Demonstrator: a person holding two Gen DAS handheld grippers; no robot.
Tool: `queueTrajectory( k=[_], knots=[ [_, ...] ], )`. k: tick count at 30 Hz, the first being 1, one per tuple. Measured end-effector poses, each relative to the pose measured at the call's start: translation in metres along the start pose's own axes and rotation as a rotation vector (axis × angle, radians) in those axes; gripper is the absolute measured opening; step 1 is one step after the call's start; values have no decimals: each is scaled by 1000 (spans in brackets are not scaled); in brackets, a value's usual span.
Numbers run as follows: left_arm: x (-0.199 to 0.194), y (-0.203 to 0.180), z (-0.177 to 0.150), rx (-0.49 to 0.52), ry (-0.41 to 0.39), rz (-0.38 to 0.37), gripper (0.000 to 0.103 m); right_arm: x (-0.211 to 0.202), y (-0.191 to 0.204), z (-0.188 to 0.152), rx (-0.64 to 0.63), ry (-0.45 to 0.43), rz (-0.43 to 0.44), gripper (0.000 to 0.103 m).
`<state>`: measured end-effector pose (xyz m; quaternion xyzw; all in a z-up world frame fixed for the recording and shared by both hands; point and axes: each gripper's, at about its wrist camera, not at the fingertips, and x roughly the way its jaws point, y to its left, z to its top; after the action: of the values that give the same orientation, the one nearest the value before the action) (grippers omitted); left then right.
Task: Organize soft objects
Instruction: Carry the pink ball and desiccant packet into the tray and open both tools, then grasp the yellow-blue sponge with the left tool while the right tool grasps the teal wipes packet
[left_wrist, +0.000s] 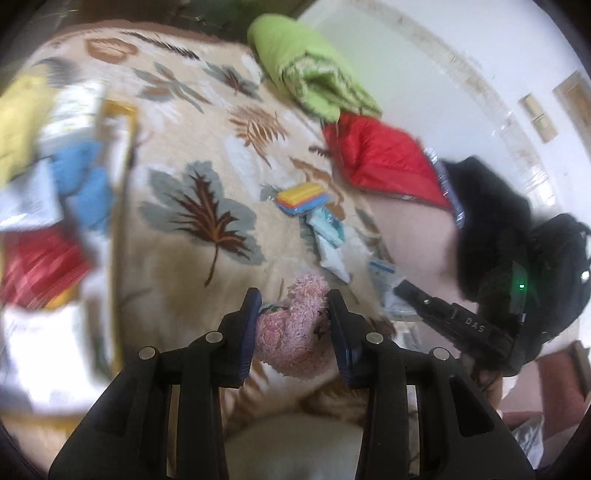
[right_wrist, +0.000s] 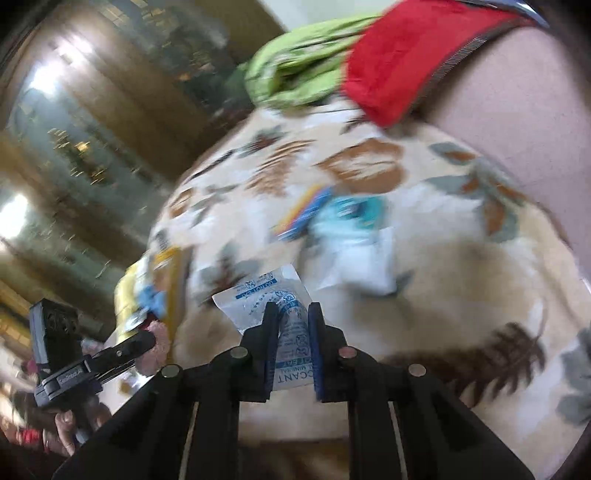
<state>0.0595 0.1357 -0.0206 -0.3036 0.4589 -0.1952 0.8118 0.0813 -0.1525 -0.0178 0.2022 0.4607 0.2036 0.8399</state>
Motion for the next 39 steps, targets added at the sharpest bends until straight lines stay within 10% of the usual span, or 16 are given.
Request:
queueTrajectory(
  k=[9,16,24,33,39],
  knots=[
    [-87,45,-23,-47,-169,144,36,24,133,-9,-243,101,185,12],
    [-87,106,-26,-145,-192,231,36,114,227,-14,-486,274,130,13],
    [-77,132,-24,-172,-172,349,37,188,218,-41,-325,376,-22,16],
    [-98,121,-22,-160,-296,269,58,170,191,-32,-182,334,200,24],
    [-107,108,-26,-102,-344,284,74,107,177,-17,-181,237,272,58]
  ],
)
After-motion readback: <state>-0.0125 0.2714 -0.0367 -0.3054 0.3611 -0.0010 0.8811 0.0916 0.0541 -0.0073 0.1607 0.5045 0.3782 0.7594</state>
